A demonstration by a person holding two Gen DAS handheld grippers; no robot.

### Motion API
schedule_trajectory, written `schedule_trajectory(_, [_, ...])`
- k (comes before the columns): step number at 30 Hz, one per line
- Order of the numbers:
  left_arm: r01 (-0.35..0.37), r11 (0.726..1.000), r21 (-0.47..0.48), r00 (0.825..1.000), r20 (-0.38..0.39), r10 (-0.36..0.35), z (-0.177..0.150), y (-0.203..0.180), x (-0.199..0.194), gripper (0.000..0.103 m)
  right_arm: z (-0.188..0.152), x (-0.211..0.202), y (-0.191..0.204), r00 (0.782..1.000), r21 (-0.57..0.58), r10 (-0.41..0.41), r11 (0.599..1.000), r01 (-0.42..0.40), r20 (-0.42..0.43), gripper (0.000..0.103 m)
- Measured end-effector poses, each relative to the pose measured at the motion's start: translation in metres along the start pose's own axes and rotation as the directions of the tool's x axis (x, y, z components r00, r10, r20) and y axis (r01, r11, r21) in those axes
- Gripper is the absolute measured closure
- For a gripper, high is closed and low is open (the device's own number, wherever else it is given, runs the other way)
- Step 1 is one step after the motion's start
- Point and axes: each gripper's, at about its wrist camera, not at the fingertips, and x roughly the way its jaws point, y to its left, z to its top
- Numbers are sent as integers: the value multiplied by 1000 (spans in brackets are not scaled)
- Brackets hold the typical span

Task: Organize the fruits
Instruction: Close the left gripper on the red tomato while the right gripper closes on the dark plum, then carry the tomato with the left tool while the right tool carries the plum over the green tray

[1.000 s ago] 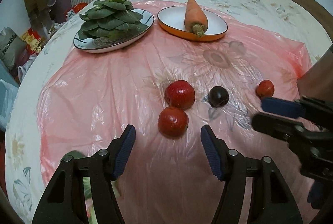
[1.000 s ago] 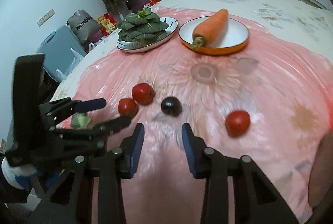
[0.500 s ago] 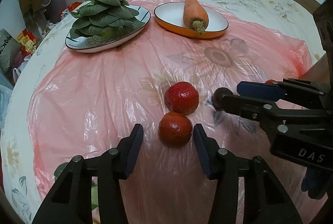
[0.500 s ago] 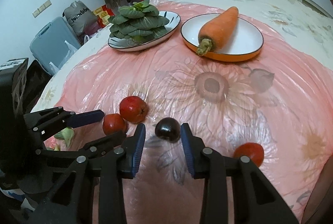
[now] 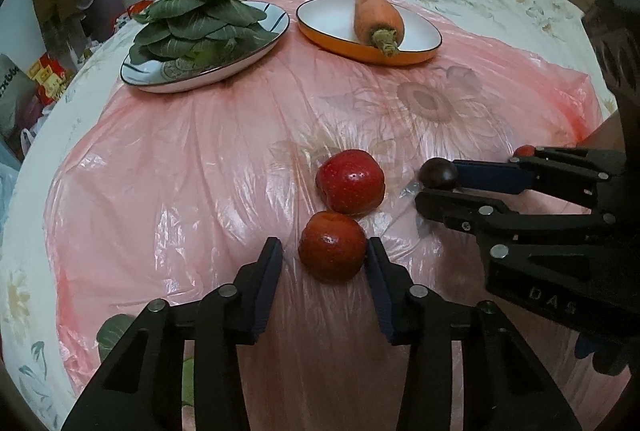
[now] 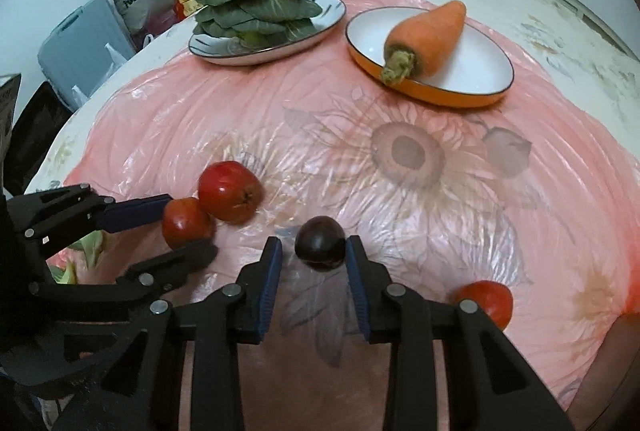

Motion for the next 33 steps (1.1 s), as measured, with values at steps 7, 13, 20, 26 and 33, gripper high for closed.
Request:
schedule_trajectory(7, [26,999,-18,1000,-1,-26,0,6,0,74,0,0,-7,999,45,34,998,-34,11,88])
schedule_trajectory(13, [37,999,-23,999,5,-37,0,8,-3,74,-2,-4,-15,997,87,75,993,-78,31,93])
schedule_trajectory(20, [36,999,-22,999,22,-36,0,8,-10,74,-5,-12,-18,993,111,102,988,-108,63,92])
schedule_trajectory(26, [37,999,-33,999,34,-36,0,9,-13,74,-7,-20,-18,991,118,110,986,-120,82,92])
schedule_trajectory(33, [51,997,-50,998,51,-49,1,10,-19,74,-15,-28,-14,988,119,124,984,-134,92,92])
